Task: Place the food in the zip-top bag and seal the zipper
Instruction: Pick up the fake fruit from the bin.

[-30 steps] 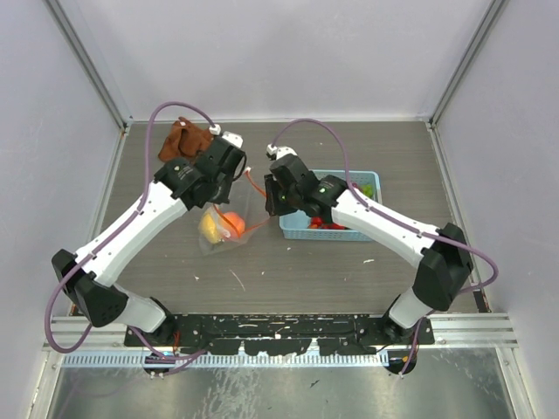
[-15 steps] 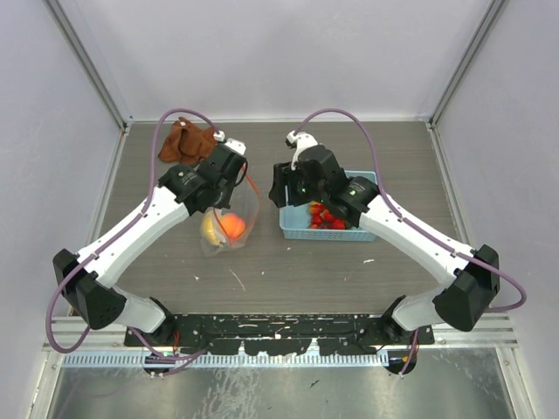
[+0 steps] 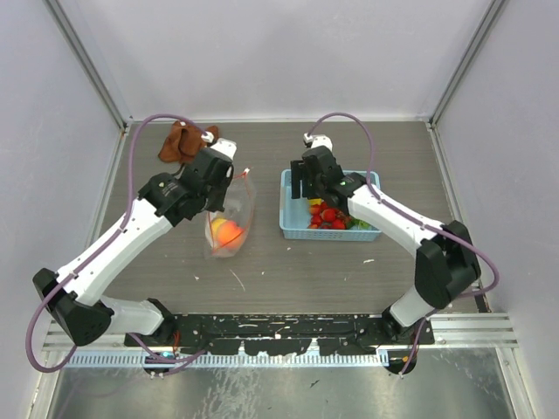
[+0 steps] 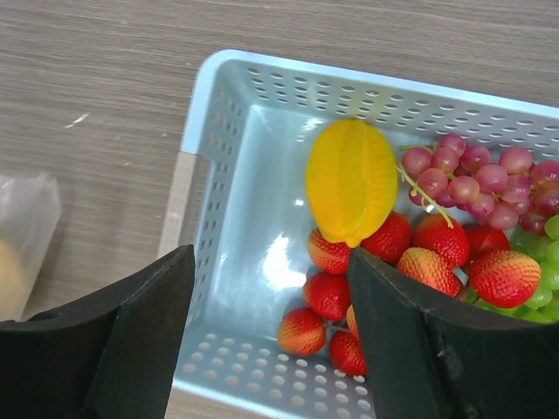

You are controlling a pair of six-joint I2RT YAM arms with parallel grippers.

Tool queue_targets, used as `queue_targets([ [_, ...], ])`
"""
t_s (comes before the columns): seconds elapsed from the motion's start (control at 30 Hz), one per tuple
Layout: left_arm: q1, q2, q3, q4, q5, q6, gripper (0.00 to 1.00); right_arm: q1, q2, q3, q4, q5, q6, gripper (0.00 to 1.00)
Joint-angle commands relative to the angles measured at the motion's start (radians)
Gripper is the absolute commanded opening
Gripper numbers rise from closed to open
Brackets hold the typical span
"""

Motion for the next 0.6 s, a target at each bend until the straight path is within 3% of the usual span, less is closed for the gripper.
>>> queue_targets([
  [0.0,0.004,-0.033,-0.02,0.071,0.026,0.012,0.0,-0.02,0.062,0.006,0.099,0.108,-0.005,0.76],
  [0.37,0.007,-0.032,-0.023,0.065,0.05,0.003,0.0,-0.053,0.209,-0.007,0.16,0.14,-0.053,0.88],
  [0.57,0.011,-0.033,-0.024,0.067,0.054,0.003,0.0,-0.065,0.297,0.008,0.191,0.104,-0.079,0.88],
])
